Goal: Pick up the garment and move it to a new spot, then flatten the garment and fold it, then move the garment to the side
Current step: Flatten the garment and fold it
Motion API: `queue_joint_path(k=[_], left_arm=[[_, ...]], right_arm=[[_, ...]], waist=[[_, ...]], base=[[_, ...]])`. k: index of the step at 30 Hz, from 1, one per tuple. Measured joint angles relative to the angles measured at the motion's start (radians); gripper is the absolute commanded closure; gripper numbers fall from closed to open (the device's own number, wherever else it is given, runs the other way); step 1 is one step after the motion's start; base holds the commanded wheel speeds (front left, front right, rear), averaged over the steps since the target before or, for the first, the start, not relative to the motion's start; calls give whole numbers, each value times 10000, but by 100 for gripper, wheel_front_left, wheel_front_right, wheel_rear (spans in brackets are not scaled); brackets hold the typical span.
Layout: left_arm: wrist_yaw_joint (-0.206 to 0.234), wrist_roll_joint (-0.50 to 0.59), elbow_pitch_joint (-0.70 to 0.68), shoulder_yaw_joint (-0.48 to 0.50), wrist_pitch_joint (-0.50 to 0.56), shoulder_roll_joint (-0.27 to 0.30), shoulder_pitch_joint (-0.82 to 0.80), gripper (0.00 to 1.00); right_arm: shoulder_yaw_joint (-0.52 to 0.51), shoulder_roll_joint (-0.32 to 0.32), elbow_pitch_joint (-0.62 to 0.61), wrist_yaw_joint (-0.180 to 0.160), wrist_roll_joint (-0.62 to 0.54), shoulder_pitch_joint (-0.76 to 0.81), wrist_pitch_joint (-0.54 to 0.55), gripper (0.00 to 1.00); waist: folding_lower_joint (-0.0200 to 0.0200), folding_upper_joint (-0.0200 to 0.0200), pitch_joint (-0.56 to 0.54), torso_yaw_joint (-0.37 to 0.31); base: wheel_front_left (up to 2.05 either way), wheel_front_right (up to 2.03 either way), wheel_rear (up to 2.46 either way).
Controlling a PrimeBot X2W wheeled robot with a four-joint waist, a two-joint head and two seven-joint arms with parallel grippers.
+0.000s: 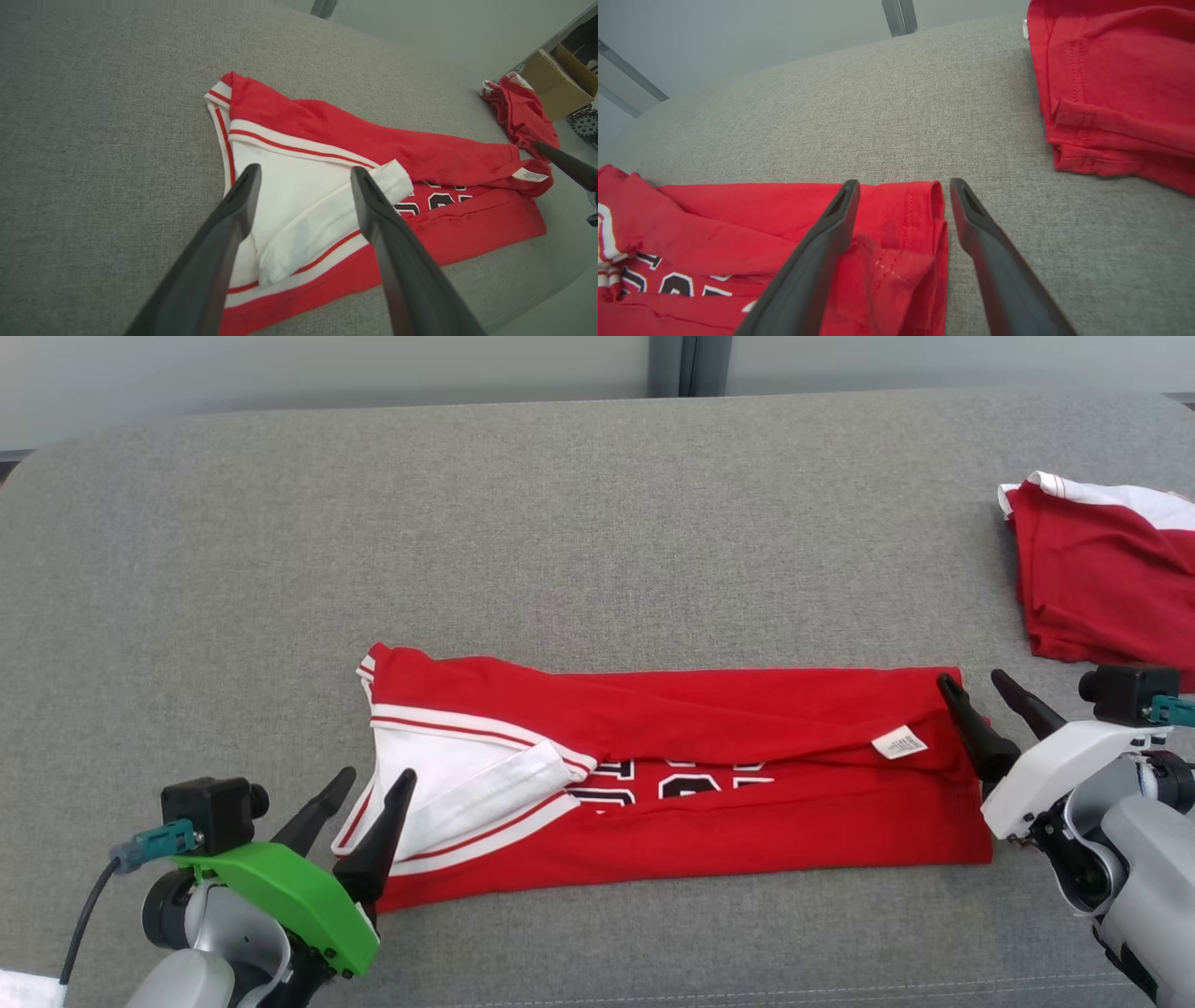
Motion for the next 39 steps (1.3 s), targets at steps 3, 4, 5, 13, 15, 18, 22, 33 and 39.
queue_joint_path(k=[3, 4, 5, 13, 15, 18, 22, 33, 39], left_arm=[[54, 165, -180, 27, -230, 17, -2, 0], [75, 196, -226, 52, -320, 17, -2, 0], [86, 205, -291, 79, -414, 15, -2, 0], [205, 754, -454, -40, -846, -46, -2, 0], [253, 815, -472, -123, -880, -77, -1, 0], [253, 823, -589, -301, -918, -125, -1, 0], [253, 825, -631, -345, -932, -293, -1, 0], [268, 895, -585, -343, -1024, -336, 2, 0], [341, 895, -508, -349, -1053, -353, 7, 0]], right_arm=[[-140, 73, 59, 0, 276, 104, -2, 0], [-163, 94, 65, 0, 341, 193, -4, 0], [-174, 128, 84, 0, 407, 274, -4, 0], [-155, 395, 353, 0, 698, 645, 31, 0], [-165, 414, 485, -2, 767, 645, 167, 0], [-265, 447, 602, -12, 970, 647, 307, 0], [-355, 529, 723, -19, 1198, 647, 495, 0], [-474, 702, 899, -6, 1898, 645, 1225, 0], [-550, 796, 813, -4, 2389, 666, 1638, 0]], waist=[[0, 0, -15, -26], [0, 0, -17, -34], [0, 0, -19, -44], [0, 0, -24, -119], [0, 0, -19, -125], [0, 0, 32, -106], [0, 0, 98, -13], [0, 0, 121, 149], [0, 0, 81, 202]], base=[[0, 0, 0], [0, 0, 0], [0, 0, 0], [0, 0, 0], [0, 0, 0], [0, 0, 0], [0, 0, 0], [0, 0, 0], [0, 0, 0]])
